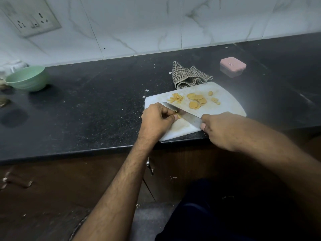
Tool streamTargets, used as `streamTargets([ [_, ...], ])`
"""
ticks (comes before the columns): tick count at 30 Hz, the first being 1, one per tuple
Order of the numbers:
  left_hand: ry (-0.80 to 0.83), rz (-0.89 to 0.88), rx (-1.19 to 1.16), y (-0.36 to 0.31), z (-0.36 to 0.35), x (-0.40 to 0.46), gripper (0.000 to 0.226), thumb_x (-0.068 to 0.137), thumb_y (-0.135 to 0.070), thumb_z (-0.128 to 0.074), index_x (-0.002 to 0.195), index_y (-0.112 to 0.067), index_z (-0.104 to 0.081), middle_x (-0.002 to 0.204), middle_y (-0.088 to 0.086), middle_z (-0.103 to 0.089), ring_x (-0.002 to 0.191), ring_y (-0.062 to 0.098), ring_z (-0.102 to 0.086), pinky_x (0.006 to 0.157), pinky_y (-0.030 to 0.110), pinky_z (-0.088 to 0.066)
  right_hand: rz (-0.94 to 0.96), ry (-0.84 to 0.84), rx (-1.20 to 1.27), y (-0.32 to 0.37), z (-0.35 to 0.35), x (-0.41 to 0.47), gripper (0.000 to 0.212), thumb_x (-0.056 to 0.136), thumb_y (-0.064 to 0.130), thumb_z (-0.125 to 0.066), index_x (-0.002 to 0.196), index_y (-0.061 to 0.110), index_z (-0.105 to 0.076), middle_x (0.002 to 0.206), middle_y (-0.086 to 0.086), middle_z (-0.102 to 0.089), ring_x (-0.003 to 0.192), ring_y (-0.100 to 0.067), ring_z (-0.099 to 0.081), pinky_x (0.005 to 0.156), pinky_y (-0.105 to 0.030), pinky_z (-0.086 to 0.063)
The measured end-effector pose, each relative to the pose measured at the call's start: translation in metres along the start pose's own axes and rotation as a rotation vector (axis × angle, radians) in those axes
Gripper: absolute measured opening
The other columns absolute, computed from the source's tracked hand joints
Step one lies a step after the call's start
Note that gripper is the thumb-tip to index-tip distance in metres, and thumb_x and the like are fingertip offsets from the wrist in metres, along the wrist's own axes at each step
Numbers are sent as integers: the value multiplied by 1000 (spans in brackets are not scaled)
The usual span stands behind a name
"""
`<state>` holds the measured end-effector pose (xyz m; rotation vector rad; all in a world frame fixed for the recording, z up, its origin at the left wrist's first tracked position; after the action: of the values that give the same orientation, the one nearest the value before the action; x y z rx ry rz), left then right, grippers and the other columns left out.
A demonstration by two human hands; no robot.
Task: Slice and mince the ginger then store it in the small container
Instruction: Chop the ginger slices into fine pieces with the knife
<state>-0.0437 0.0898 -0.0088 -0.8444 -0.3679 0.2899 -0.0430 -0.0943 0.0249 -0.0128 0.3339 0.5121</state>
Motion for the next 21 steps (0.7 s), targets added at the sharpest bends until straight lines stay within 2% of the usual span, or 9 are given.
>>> streamTargets([
  [5,-7,-4,-11,3,0,1,3,82,-25,-85,84,-25,-83,70,-27,-65,69,-13,-60,68,11,-45,-11,20,-40,5,0,-4,5,107,26,-38,104,24,-34,81,-1,-45,78,-20,-49,69,-32,-41],
  [8,-19,4,-26,3,0,2,5,81,-25,-87,85,-24,-83,73,-23,-69,69,-12,-61,62,4,-42,-14,20,-40,5,1,-4,6,106,25,-39,104,23,-35,80,-1,-45,74,-18,-47,69,-31,-40],
  [14,-20,16,-40,9,0,2,8,80,-24,-87,87,-21,-84,79,-19,-72,72,-12,-63,60,2,-42,-1,-2,11,12,-13,-1,8,104,16,-41,104,20,-33,79,-4,-50,66,-16,-49,55,-30,-37],
  [18,-32,22,-68,5,2,0,7,79,-24,-88,82,-20,-83,75,-18,-72,68,-13,-62,59,3,-42,0,-50,10,7,-11,-1,2,105,21,-38,106,20,-37,79,-4,-51,67,-17,-50,59,-33,-41],
  [21,-40,21,-68,3,3,-2,8,78,-24,-89,81,-21,-83,75,-17,-73,69,-10,-63,60,3,-43,1,-75,18,5,-7,-6,8,107,28,-34,103,21,-36,80,-3,-48,67,-15,-47,62,-33,-40],
])
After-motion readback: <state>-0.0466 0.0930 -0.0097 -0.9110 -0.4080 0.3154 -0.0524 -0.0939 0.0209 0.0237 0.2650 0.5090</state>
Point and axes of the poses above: each hand's wrist, its own x-axis towards the middle knuckle, its own z-axis out of the back of the hand, y = z × x, the point moved 10 cm from there along x, towards the middle knuckle
